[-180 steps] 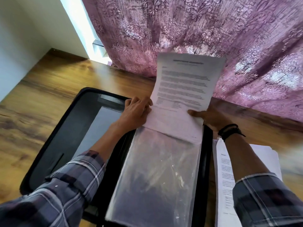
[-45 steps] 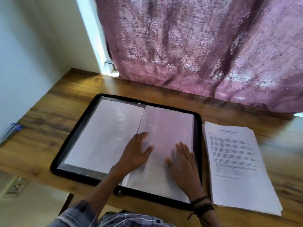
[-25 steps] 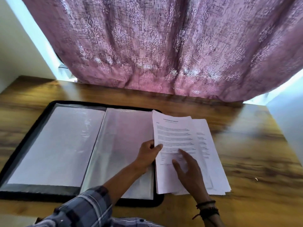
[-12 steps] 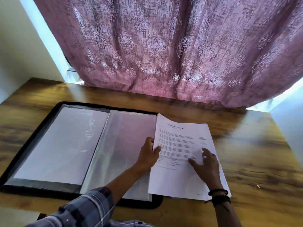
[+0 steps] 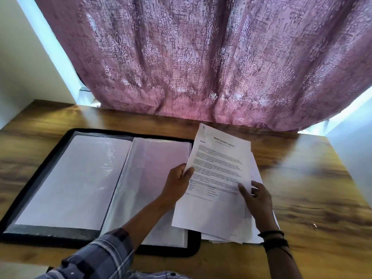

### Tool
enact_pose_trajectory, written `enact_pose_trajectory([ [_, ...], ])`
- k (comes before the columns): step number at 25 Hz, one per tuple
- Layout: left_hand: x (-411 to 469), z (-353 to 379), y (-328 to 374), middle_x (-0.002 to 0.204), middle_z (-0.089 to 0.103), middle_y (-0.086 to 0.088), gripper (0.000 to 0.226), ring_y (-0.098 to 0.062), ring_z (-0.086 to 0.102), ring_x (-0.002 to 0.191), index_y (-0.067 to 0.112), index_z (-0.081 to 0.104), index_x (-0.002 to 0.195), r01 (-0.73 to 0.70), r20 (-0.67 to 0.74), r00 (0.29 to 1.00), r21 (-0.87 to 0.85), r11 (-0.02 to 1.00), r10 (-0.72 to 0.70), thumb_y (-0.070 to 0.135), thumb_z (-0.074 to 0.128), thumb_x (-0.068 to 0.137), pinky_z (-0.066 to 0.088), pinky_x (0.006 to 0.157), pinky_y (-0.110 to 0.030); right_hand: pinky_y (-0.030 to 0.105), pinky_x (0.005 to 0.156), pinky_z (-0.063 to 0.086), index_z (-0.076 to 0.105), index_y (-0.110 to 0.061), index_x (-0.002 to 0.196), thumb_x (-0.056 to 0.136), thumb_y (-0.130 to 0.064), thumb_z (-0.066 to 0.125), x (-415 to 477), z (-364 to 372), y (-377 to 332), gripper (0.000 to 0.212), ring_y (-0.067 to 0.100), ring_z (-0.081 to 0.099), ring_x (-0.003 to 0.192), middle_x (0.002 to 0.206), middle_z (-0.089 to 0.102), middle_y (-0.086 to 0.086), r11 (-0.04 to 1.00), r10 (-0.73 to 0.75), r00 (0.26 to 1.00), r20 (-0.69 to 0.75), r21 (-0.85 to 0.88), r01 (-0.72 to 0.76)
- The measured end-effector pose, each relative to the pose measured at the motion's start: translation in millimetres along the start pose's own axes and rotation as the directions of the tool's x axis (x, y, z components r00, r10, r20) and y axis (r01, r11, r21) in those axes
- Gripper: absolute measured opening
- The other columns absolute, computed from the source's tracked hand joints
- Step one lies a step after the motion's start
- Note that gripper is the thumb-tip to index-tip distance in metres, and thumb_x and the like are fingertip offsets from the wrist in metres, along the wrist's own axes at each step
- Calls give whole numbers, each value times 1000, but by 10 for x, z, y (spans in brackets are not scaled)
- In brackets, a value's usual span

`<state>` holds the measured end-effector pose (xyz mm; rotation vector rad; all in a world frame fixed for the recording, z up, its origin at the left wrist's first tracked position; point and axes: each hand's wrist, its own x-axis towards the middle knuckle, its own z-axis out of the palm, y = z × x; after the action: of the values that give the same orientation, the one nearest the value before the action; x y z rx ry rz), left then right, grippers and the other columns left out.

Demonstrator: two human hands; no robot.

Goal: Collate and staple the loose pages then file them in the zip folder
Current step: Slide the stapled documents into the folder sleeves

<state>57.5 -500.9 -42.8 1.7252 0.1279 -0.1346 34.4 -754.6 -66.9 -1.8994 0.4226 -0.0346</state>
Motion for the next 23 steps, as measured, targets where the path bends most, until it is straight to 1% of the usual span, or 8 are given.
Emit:
enact_pose_trajectory([
  [2, 38, -8, -43, 101, 73, -5, 19, -19, 71, 88, 9, 67, 100, 25, 2, 1000, 82, 996, -26, 20, 52, 99, 59, 79, -32, 53, 85, 58, 73, -12, 95, 88, -30, 70, 13, -45, -1, 20, 30, 70, 93, 94, 75, 6, 995, 22, 1000, -14, 98, -20],
  [6, 54, 21, -191, 97, 74, -7, 23, -22, 71, 86, 3, 70, 97, 98, -42, 995, 97, 990, -94, 19, 53, 99, 59, 80, -38, 49, 81, 59, 74, -1, 86, 80, -36, 77, -43, -109, -7, 35, 41, 69, 92, 92, 74, 16, 979, 42, 998, 40, 197, -49],
  [8, 50, 18, -217, 94, 74, -6, 26, -20, 70, 83, 3, 71, 95, 130, -80, 989, 58, 990, -125, 20, 52, 99, 57, 75, -32, 51, 84, 57, 72, 1, 89, 79, -43, 79, -73, -143, -12, 46, 43, 67, 96, 99, 72, 20, 957, 65, 996, 58, 279, -78],
  [10, 59, -18, -198, 93, 74, -4, 27, -18, 69, 80, 6, 71, 94, 132, -90, 988, 39, 990, -128, 22, 50, 100, 54, 69, -26, 56, 89, 55, 68, 2, 100, 89, -39, 68, -100, -176, -30, 43, 42, 67, 100, 106, 72, 19, 931, 80, 992, 99, 347, -110],
  [14, 84, -96, -133, 94, 73, -4, 23, -23, 70, 83, 15, 67, 92, 105, -44, 993, 6, 994, -105, 24, 48, 101, 58, 74, -32, 60, 94, 50, 59, -2, 125, 102, -27, 45, -156, -172, -102, 36, 40, 63, 114, 125, 66, 19, 899, 71, 953, 293, 395, -188],
  [18, 57, -165, 38, 94, 71, -4, 17, -20, 70, 83, 14, 63, 100, 87, -69, 993, -89, 992, -93, 24, 49, 101, 57, 66, -22, 58, 98, 49, 59, -10, 132, 98, -15, 54, -234, -111, -288, 35, 34, 63, 117, 129, 65, 12, 923, -11, 934, 356, 364, -128],
  [21, 59, -233, 294, 103, 72, -5, 16, -21, 72, 89, 14, 60, 110, 89, 30, 996, -256, 963, -84, 23, 53, 99, 60, 75, -31, 57, 98, 50, 58, -8, 131, 92, -3, 58, -263, -55, -503, 39, 36, 62, 118, 128, 65, 13, 920, -100, 926, 363, 388, -52],
  [23, 65, -293, 442, 108, 72, -5, 18, -23, 71, 96, 16, 61, 114, 35, 117, 993, -320, 947, 3, 20, 52, 99, 59, 81, -35, 55, 97, 51, 57, -6, 131, 91, -1, 56, -239, -25, -642, 40, 38, 62, 117, 127, 66, 15, 902, -155, 936, 317, 432, 3],
])
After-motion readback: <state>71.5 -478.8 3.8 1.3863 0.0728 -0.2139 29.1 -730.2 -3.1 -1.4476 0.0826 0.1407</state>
